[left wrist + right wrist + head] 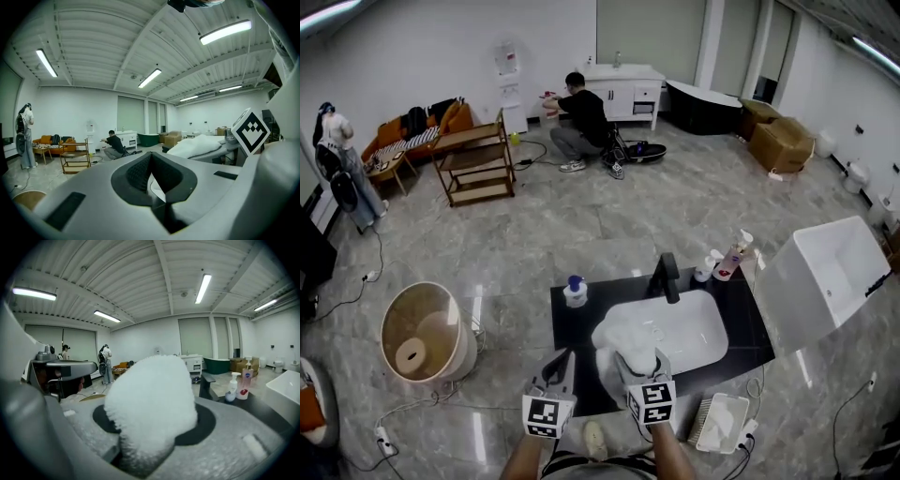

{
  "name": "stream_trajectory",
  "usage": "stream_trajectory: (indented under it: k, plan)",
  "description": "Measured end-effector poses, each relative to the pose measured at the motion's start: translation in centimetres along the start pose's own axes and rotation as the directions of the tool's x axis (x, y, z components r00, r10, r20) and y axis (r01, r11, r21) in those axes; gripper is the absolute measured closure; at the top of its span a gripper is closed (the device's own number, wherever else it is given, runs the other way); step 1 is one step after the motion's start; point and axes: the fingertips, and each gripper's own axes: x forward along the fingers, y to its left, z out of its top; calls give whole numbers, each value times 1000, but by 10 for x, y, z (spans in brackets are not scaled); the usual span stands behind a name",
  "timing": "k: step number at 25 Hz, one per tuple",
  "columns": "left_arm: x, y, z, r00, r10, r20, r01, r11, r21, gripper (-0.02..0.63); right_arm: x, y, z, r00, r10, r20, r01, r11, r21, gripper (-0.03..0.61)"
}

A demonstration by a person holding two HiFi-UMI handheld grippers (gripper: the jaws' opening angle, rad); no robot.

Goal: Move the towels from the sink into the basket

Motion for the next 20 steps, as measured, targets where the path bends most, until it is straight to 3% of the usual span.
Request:
stream_trajectory:
  k: [9,20]
  plan:
    - [13,-51,45,992,-97,78,93,994,49,604,-70,-45,47,983,-126,135,127,992,4,310]
    - [40,-148,64,961,-254,108,246,966,82,604,-160,-114,45,940,-287,185,286,958,35,310]
